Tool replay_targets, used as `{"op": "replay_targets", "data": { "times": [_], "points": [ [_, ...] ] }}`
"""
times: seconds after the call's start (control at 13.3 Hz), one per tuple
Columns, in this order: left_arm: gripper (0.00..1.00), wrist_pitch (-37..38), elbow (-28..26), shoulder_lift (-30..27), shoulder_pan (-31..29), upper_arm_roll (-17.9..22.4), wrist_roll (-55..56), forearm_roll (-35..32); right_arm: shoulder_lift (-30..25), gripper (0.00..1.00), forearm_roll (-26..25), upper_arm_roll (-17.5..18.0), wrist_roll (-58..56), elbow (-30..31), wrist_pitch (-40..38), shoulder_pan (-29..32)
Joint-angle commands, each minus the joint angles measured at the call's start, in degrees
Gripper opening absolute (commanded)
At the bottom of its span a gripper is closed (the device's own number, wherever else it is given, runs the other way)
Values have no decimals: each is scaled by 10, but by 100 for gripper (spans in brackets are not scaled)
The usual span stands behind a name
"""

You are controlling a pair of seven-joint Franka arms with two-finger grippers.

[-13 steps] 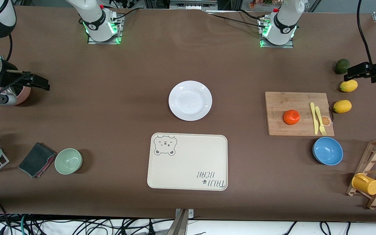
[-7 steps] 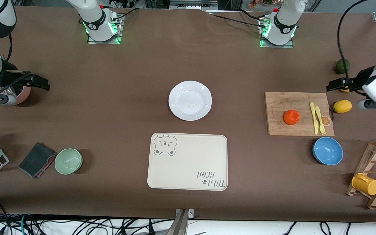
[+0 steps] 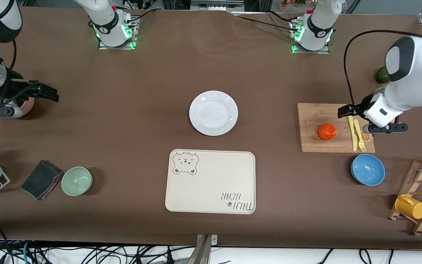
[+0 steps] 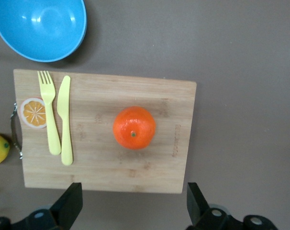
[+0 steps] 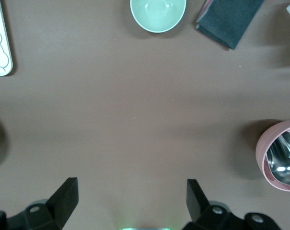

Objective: Place orange and plate with both arms
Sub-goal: 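Reach the left gripper down to the orange on the cutting board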

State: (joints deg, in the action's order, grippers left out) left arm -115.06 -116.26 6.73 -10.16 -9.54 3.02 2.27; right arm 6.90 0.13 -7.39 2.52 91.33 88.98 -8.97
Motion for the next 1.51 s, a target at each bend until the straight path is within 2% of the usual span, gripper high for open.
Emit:
{"op": "replay_targets", "data": {
  "times": [0.0, 0.15, 0.45, 1.13, 1.2, 1.35, 1.43],
  "points": [
    [96, -57, -15, 28, -2, 1, 3, -10, 9, 100, 8, 0, 4, -3, -5, -14],
    [98, -97, -19, 61, -6, 1, 3, -18, 9, 100, 8, 0, 4, -3, -5, -15],
    [99, -211, -70, 94, -12, 1, 3, -18, 9, 100, 8, -1, 6, -5, -4, -15],
    [99, -271, -99, 143, -12, 1, 4, -18, 9, 100, 8, -3, 7, -8, -5, -14],
    [89, -271, -100, 145, -13, 1, 3, -18, 8, 100, 8, -3, 7, -8, -5, -14],
    [37, -265, -100, 142, -13, 1, 1, -18, 8, 100, 8, -3, 8, -7, -5, -14],
    [19, -259, -98, 137, -13, 1, -4, -18, 8, 100, 8, -3, 9, -8, -5, -14]
  ]
}}
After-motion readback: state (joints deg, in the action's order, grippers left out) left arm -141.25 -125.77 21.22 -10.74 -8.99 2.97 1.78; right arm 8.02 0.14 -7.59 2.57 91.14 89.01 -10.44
